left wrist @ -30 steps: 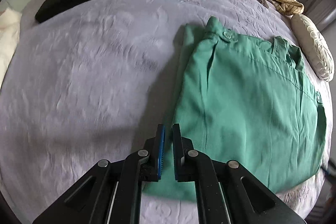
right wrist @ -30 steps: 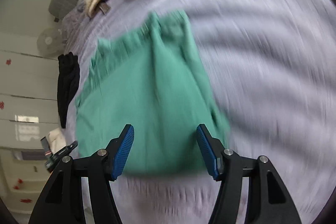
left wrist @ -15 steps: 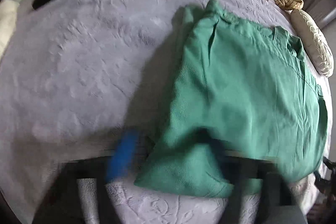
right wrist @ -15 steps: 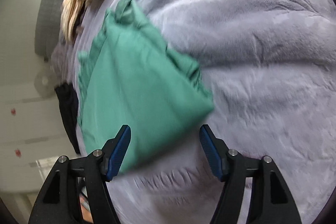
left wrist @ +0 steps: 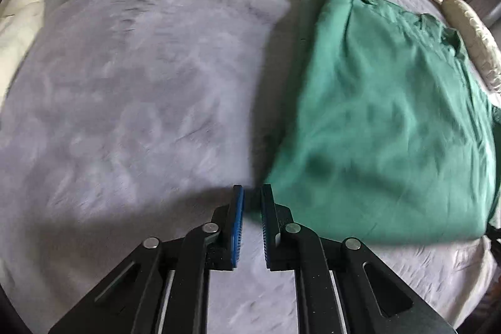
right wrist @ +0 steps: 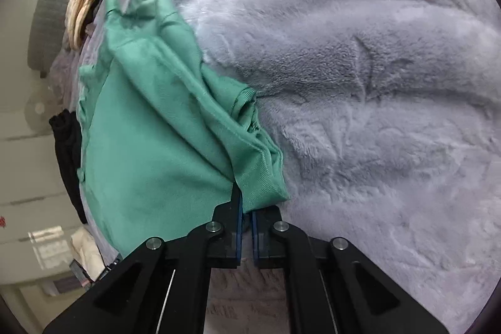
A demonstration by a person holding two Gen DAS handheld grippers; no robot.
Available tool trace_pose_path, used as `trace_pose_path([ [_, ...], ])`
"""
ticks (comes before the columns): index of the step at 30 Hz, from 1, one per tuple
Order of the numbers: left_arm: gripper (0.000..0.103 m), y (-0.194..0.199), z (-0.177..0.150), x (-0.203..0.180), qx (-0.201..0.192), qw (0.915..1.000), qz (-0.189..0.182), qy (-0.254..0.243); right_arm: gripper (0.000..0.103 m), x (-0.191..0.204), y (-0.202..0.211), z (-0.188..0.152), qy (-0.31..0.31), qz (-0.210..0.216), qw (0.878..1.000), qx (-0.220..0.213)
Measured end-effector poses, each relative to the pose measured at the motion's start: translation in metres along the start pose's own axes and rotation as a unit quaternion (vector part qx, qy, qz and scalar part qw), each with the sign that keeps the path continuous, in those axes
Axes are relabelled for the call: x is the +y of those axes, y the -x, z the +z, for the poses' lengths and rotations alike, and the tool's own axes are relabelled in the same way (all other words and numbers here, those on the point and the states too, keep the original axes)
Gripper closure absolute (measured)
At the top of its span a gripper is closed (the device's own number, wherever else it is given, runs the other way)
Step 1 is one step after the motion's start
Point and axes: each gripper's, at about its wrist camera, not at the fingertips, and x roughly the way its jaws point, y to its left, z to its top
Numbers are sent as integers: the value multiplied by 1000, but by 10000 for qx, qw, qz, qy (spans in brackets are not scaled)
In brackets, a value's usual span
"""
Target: Fold large clothes
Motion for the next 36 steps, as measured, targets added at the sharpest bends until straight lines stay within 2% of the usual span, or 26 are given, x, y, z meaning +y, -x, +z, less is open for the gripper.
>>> trace_pose_path([
  [2,90,8,-7,6,125,9996,267,42,93,4,7,-3,132,-61,9999,52],
  [7,90,44,-34,9,154,9990,334,270,93,13,26,-22,383,-76,9992,127],
  [12,89,68,-54,-10,52,9987,448,257,93,38,27,-40,697,72,9971,314],
  [13,83,69,-55,-14,65,9988,425,252,89,42,24,-42,722,100,9966,372],
  [14,38,68,-53,-19,64,9988,406,249,76,43,22,-48,742,109,9961,459],
  [15,0,69,-52,-24,24,9988,422,260,67,48,20,-51,742,100,9959,500],
  [16,2,73,-50,-31,-160,9980,549,275,53,53,17,-55,753,93,9957,536],
  [17,1,78,-47,-39,-308,9974,601,240,50,52,18,-60,784,102,9954,540],
  [21,1,82,-46,-47,-153,9993,329,-28,50,79,10,-75,1019,83,9935,505],
  [24,1,80,-42,-54,-77,9993,264,-251,48,90,4,-87,953,59,9943,481],
  [26,1,81,-38,-53,16,9993,196,-323,35,95,2,-99,888,45,9951,436],
  [28,1,86,-33,-51,69,9990,135,-421,29,105,-3,-112,851,103,9955,404],
  [31,1,90,-25,-44,90,9984,103,-542,28,118,-13,-130,852,91,9955,409],
  [34,1,95,-18,-35,129,9974,146,-689,17,130,-24,-148,826,101,9957,401],
  [36,1,96,-15,-31,156,9969,110,-759,17,141,-31,-159,873,129,9955,342],
])
